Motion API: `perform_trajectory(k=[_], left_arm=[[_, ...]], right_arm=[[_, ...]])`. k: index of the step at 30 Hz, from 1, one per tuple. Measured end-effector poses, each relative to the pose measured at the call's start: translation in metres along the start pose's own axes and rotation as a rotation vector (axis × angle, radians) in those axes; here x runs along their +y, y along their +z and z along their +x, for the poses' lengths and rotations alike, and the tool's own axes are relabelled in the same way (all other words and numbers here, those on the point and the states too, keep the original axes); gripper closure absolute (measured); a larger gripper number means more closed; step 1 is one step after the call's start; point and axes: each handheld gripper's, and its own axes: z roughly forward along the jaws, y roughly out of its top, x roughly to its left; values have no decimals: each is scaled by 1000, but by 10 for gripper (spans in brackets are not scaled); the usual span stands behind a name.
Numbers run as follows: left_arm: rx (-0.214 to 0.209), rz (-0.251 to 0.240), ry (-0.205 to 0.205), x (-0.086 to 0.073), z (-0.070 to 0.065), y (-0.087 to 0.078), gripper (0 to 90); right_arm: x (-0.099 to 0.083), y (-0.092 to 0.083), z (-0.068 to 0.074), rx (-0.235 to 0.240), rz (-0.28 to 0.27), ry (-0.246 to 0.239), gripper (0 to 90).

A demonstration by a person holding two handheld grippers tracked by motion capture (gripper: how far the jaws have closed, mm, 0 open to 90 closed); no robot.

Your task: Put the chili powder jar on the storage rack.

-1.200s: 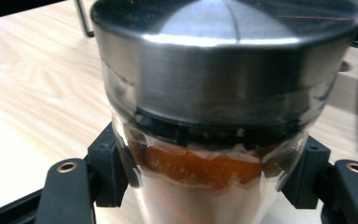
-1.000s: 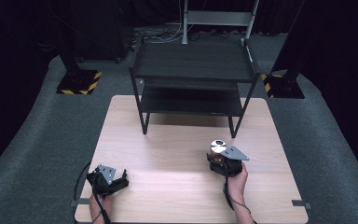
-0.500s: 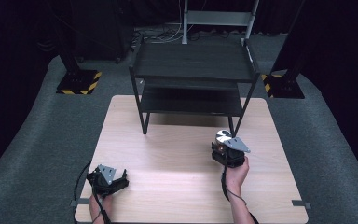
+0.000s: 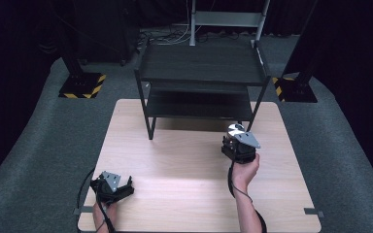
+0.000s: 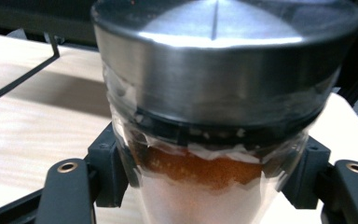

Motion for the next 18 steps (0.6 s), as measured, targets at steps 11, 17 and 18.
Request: perform_trajectory(k=[11,17,18], left_arm=[[-2,1,-3,0,0,0,21],[-2,1,-2,0,0,0,21],[-3,1,-2,0,0,0,21]], right_arm=[[24,10,18,-73,-48,-18,306],[36,12,21,-82,-72,-21,306],[37,13,21,-82,-75,-19,306]])
